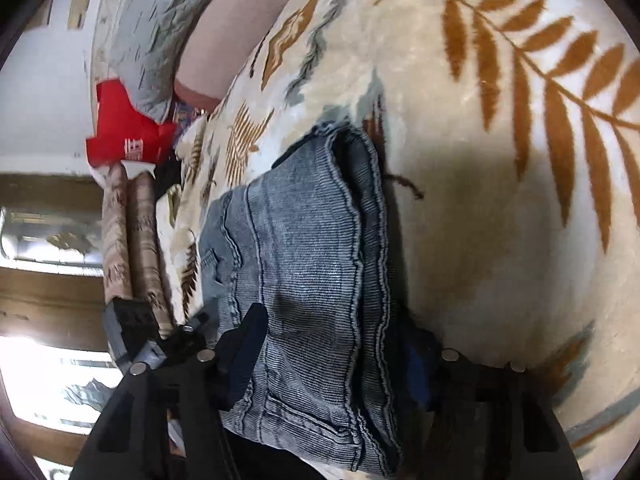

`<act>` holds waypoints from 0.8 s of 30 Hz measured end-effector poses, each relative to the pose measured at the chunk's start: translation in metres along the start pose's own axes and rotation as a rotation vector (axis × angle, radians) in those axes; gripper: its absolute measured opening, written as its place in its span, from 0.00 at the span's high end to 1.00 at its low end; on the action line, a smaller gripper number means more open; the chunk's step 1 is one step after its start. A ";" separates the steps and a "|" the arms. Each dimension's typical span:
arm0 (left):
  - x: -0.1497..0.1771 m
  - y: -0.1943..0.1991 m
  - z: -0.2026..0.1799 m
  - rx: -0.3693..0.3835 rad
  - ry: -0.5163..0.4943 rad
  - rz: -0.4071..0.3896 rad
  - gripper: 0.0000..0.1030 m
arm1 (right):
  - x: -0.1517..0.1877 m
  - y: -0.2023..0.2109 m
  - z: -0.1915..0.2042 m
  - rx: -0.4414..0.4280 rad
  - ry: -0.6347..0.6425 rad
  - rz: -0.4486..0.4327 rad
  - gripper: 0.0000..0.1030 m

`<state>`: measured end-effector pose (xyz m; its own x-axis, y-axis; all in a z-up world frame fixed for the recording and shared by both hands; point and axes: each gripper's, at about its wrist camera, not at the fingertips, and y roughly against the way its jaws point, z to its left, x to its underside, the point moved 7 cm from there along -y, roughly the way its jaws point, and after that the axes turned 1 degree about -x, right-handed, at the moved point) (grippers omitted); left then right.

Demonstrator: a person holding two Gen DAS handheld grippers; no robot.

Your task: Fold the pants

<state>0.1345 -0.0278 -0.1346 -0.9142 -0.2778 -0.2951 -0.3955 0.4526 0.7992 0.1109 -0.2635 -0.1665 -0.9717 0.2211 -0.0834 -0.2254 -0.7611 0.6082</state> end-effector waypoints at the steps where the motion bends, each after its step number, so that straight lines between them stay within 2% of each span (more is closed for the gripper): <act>1: 0.001 -0.001 -0.003 -0.029 -0.025 -0.005 0.24 | -0.001 -0.001 -0.001 -0.007 -0.004 0.001 0.36; 2: 0.001 -0.002 -0.005 -0.054 -0.046 -0.009 0.28 | -0.001 -0.001 -0.001 -0.010 -0.003 0.003 0.39; 3: 0.002 -0.003 -0.007 -0.090 -0.068 -0.012 0.43 | -0.001 -0.002 0.000 -0.002 0.005 0.006 0.45; 4: 0.002 -0.003 -0.007 -0.128 -0.089 -0.014 0.52 | -0.001 -0.002 -0.001 0.034 0.025 0.007 0.61; 5: 0.002 0.000 -0.008 -0.134 -0.094 -0.017 0.57 | -0.001 -0.003 -0.001 0.060 0.039 0.006 0.69; 7: 0.001 0.006 -0.009 -0.144 -0.102 -0.028 0.72 | 0.002 0.000 0.002 0.085 0.072 -0.001 0.79; 10: 0.001 0.016 -0.012 -0.151 -0.120 -0.043 0.75 | 0.005 0.005 0.015 0.106 0.124 -0.026 0.83; 18: 0.001 0.052 -0.029 -0.147 -0.194 -0.137 0.76 | 0.017 0.019 0.059 0.095 0.235 -0.061 0.84; 24: -0.018 0.091 -0.030 -0.137 -0.211 -0.255 0.76 | 0.006 0.025 0.112 0.065 0.330 -0.097 0.84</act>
<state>0.1178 -0.0072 -0.0411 -0.7912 -0.1794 -0.5846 -0.6111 0.2695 0.7443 0.1072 -0.2123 -0.0634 -0.9188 0.0733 -0.3878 -0.3233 -0.7034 0.6330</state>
